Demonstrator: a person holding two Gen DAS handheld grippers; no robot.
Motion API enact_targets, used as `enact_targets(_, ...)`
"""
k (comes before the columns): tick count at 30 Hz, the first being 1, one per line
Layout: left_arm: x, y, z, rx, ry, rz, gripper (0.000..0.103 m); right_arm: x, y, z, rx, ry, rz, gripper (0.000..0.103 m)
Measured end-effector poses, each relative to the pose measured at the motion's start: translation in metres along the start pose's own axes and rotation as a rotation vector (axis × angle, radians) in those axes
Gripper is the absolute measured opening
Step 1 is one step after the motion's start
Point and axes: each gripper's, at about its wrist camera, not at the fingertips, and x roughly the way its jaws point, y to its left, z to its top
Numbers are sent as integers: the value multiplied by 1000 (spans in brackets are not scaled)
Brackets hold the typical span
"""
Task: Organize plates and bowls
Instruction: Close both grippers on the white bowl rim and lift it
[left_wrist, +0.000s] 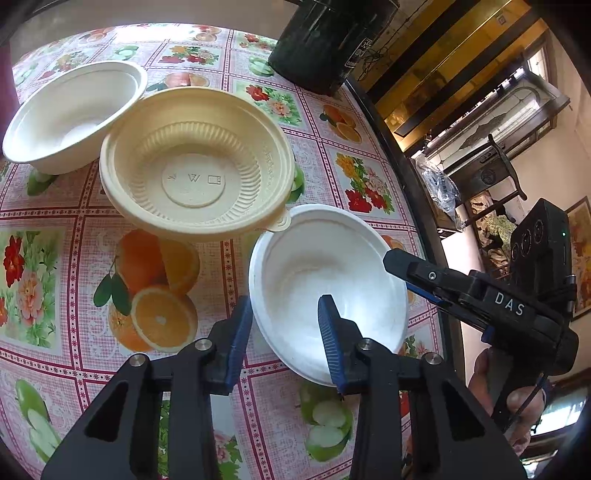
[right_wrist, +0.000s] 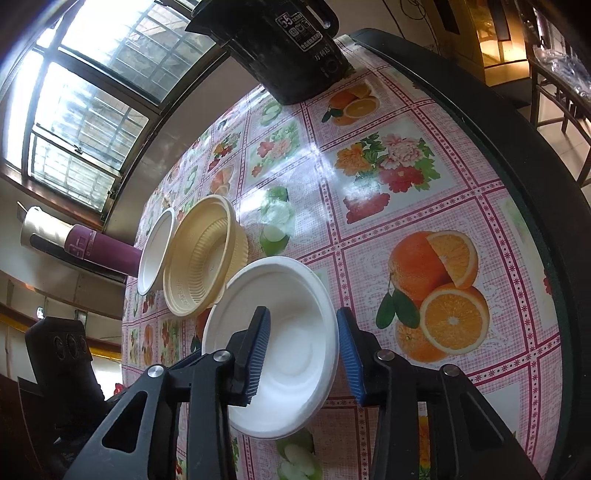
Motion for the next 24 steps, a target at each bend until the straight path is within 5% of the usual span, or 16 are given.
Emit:
enact_targets(8,-2,0,0,12,-12,-5,34,4,0,1,-31,-6,-61,21)
enact_targets(12,-2,1,-1,36,-27,27,22,5,-1,1,-31,-4,-68,17)
enact_targets(18,1,4,-1,61,-29,62,11,6,-1,1,-26,1,-65,17)
enact_targets(24,1,0,-5,90,-45,86,11,8,1,1,-38,4,-76,17)
